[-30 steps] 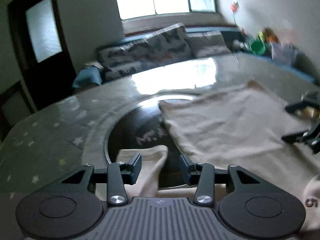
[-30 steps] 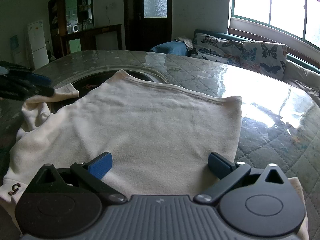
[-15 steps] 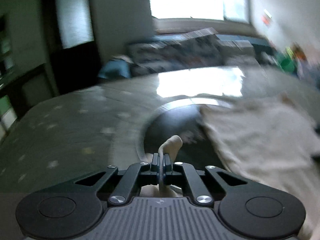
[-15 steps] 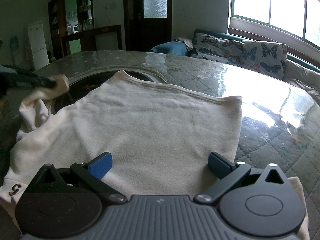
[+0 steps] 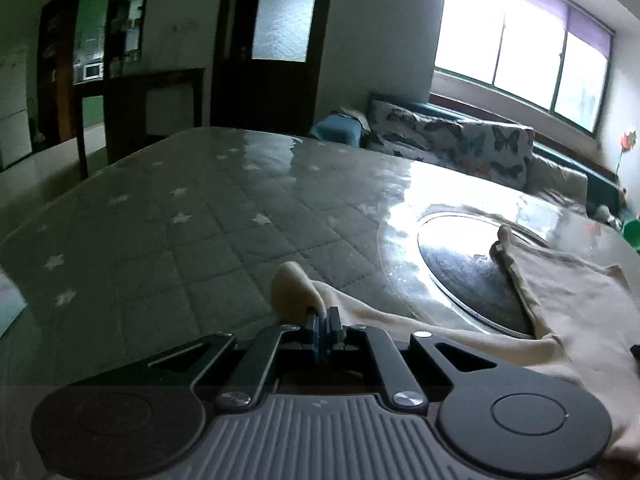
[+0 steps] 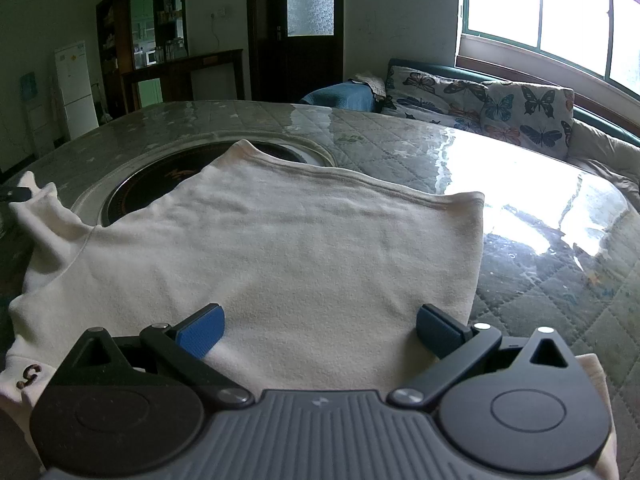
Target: Fold clothes
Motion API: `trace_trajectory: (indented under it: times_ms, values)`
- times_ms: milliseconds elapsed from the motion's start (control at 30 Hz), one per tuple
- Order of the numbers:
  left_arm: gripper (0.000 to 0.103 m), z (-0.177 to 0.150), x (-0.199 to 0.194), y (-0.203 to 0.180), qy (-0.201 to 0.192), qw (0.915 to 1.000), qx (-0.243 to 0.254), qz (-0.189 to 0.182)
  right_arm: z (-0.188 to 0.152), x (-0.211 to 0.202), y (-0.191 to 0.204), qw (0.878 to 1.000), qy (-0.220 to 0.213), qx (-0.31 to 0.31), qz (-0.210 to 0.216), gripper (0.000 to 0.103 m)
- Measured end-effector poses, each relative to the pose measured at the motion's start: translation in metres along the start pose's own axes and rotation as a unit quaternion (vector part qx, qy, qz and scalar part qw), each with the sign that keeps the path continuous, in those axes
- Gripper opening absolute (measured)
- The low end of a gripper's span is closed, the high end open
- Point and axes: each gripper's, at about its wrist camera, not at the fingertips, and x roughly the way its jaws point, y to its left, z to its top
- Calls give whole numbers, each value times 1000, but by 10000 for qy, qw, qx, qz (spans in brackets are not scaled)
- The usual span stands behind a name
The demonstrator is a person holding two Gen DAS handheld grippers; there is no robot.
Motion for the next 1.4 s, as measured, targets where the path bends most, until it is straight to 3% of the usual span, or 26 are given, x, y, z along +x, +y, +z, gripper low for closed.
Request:
trace_trajectory:
  times_ms: [133, 233, 333, 533, 600, 667, 733, 833, 900, 1000, 1133, 1200, 1300, 1400]
  values:
    - [21, 0, 8, 12, 281, 9990, -91, 324, 0, 0, 0, 10000, 0, 5, 5, 103]
    - [33, 9, 9, 18, 232, 9986, -90, 459, 0, 0, 0, 10000, 0, 4, 3, 103]
    - [61, 20, 12, 11, 171, 9986, 235, 445, 0, -1, 0, 10000, 0, 8, 6, 103]
    - [60, 24, 38, -11, 478, 9939, 978, 152, 0, -1, -1, 10000, 1, 9, 8, 103]
    - [43, 22, 46, -16, 554, 9925, 1085, 28, 0, -1, -1, 10000, 2, 10, 10, 103]
    - [19, 21, 46, -21, 487, 9920, 1164, -95, 0, -1, -1, 10000, 2, 11, 11, 103]
    - [15, 22, 47, -27, 300, 9894, 1422, -4, 0, -1, -1, 10000, 3, 11, 12, 103]
    - [15, 26, 50, -37, -116, 9850, 1710, 212, 0, -1, 0, 10000, 3, 11, 12, 103]
    - [15, 27, 60, -41, -190, 9816, 1858, 404, 0, -2, -1, 10000, 2, 8, 10, 103]
    - [23, 24, 76, -44, 31, 9811, 1873, 494, 0, -2, 0, 10000, 1, 7, 9, 103]
    - [45, 23, 64, -38, -116, 9834, 1695, 643, 0, -1, 0, 10000, 2, 10, 10, 103]
    - [46, 26, 56, -35, -136, 9841, 1596, 768, 0, -1, 0, 10000, 2, 5, 5, 103]
    - [46, 23, 36, -39, -196, 9854, 1602, 541, 0, -1, 1, 10000, 6, 5, 5, 103]
    - [46, 10, 10, -55, -201, 9828, 1834, -73, 0, -1, 1, 10000, 18, 2, 4, 103]
